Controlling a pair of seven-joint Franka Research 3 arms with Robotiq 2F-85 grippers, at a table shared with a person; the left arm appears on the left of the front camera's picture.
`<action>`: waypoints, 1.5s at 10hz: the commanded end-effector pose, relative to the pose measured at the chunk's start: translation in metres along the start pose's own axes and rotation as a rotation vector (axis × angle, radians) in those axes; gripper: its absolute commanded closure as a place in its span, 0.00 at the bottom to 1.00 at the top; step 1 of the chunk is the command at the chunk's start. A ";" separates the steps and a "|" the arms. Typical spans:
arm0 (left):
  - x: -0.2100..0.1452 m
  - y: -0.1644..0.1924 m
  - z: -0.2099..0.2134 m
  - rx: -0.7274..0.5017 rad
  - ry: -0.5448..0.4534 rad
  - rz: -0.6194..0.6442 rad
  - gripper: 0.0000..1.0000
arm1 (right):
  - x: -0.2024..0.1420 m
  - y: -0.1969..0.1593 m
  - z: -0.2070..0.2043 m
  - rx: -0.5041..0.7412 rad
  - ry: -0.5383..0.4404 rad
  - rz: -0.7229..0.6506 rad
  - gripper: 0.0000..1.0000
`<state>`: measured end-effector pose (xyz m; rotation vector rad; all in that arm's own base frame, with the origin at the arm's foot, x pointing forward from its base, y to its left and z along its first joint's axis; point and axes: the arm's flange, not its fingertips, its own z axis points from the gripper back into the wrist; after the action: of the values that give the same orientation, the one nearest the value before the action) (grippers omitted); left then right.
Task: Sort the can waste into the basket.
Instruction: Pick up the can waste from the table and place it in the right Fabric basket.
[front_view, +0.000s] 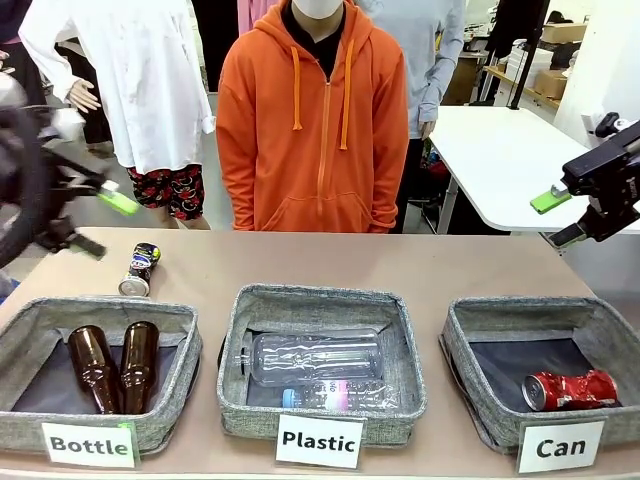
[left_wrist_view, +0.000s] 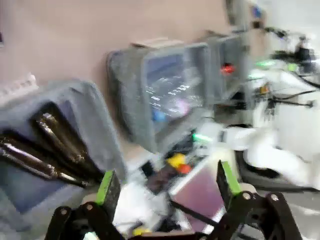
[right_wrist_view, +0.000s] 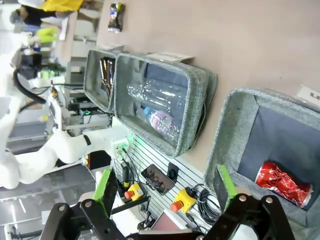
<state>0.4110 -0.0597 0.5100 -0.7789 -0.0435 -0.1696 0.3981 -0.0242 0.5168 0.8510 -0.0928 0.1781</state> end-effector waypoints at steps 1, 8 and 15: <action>0.034 0.027 -0.012 0.746 -0.090 -0.187 0.00 | 0.000 -0.002 0.004 -0.005 0.007 0.021 0.00; 0.050 0.023 -0.033 0.628 0.015 -0.304 0.00 | 0.000 -0.002 0.004 -0.005 0.007 0.021 0.00; 0.112 0.071 -0.078 0.781 -0.226 0.096 0.00 | 0.000 -0.002 0.004 -0.005 0.007 0.021 0.00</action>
<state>0.5167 -0.0714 0.4210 -0.0552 -0.2628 -0.0466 0.3982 -0.0246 0.5167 0.8510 -0.0932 0.1776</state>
